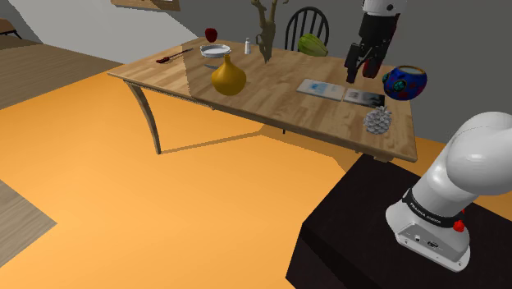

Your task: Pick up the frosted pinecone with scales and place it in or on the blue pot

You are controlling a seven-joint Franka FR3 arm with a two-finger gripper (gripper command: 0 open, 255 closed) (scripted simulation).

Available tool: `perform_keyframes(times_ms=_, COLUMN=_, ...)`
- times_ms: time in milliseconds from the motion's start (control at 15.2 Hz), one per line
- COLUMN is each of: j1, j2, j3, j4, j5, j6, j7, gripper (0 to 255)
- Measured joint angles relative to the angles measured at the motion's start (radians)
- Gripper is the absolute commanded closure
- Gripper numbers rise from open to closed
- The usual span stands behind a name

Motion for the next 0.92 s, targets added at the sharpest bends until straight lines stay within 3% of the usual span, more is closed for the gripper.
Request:
perform_keyframes(times_ms=396, j1=-0.033, j2=-0.042, j3=-0.071, j4=-0.091, j5=-0.062, j6=0.055, j7=-0.091, gripper=0)
perform_keyframes(times_ms=924, j1=-0.122, j2=-0.063, j3=-0.245, j4=-0.222, j5=-0.214, j6=0.190, j7=-0.290, gripper=0)
